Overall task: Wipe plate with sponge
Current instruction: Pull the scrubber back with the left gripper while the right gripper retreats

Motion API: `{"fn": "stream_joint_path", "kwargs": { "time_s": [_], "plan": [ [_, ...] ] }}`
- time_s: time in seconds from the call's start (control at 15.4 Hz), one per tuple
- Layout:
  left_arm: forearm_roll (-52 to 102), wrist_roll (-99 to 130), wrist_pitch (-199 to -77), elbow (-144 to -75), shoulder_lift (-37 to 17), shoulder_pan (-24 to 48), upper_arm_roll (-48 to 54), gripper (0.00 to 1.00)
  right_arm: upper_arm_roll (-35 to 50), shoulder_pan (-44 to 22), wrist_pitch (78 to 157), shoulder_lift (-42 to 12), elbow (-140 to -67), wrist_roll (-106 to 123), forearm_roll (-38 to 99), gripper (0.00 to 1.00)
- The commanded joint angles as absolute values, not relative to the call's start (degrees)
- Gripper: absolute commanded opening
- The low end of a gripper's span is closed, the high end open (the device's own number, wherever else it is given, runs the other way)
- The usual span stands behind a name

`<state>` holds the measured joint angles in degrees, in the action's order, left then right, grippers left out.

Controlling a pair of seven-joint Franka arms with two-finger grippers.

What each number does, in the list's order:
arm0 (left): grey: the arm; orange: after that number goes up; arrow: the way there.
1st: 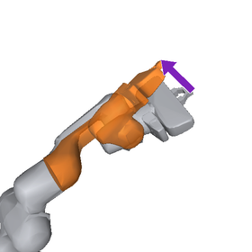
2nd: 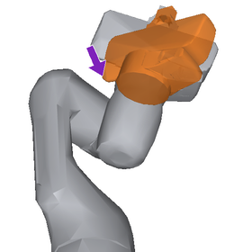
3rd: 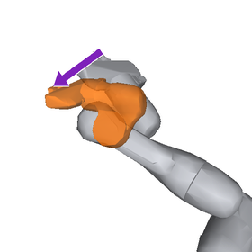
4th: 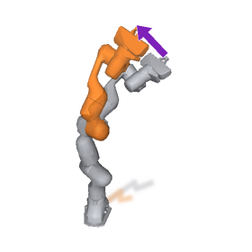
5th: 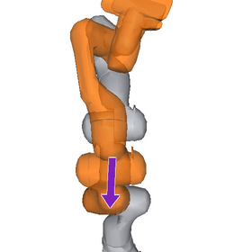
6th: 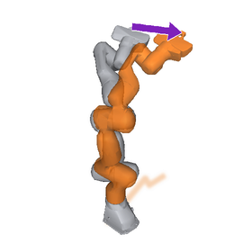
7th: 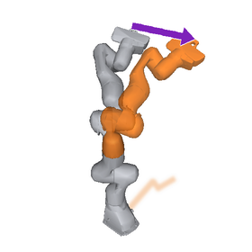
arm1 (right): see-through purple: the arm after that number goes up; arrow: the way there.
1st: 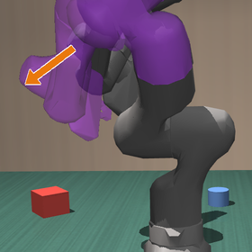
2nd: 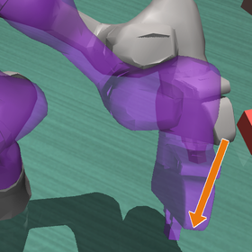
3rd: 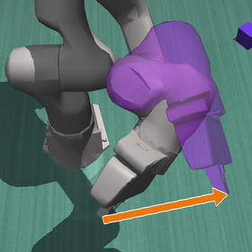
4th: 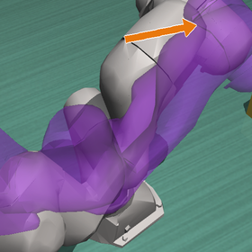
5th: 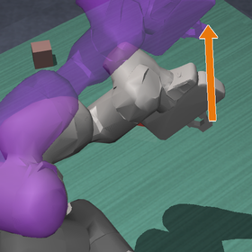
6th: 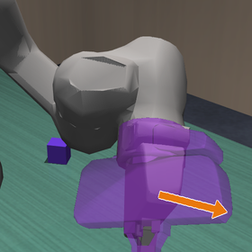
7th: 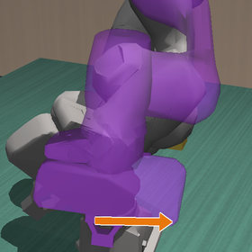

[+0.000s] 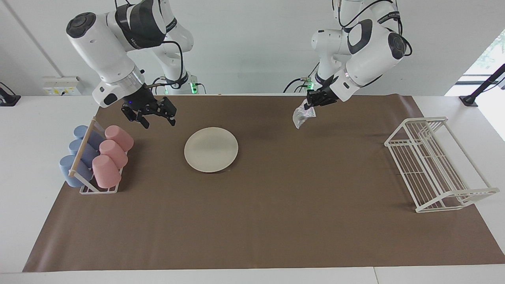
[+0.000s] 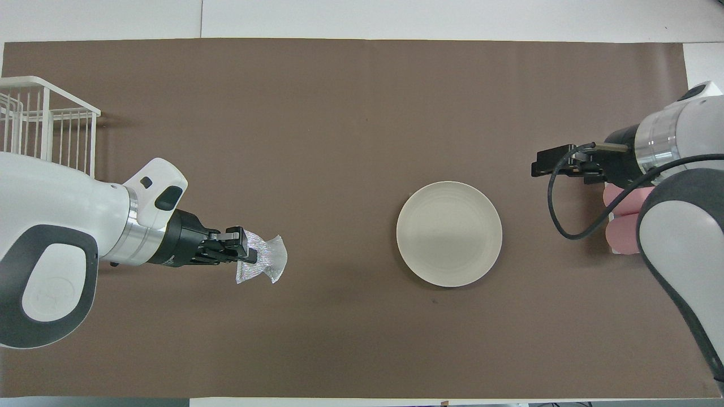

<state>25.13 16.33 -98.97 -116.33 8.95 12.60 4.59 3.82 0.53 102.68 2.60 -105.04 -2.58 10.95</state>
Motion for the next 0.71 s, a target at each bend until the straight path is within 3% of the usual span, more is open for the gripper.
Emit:
{"fn": "stream_joint_path", "kwargs": {
  "time_s": [0.0, 0.39, 0.65],
  "plan": [
    [15.33, 21.35, -93.79, -109.70, 5.28, 13.27, 4.75, 0.00, 4.83, 1.05, 101.16, 2.73, -104.33, 2.01, 4.51, 1.00],
    [0.73, 24.07, -87.37, -107.49, 5.10, 16.16, 4.92, 0.00, 4.83, 0.97, 107.22, 1.85, -103.80, 5.27, 2.81, 1.00],
    [-9.82, 25.05, -82.45, -107.31, 5.10, 18.98, 4.83, 0.00, 4.40, 1.14, 97.75, 1.41, -102.14, 5.10, 2.64, 1.00]
  ]
}}
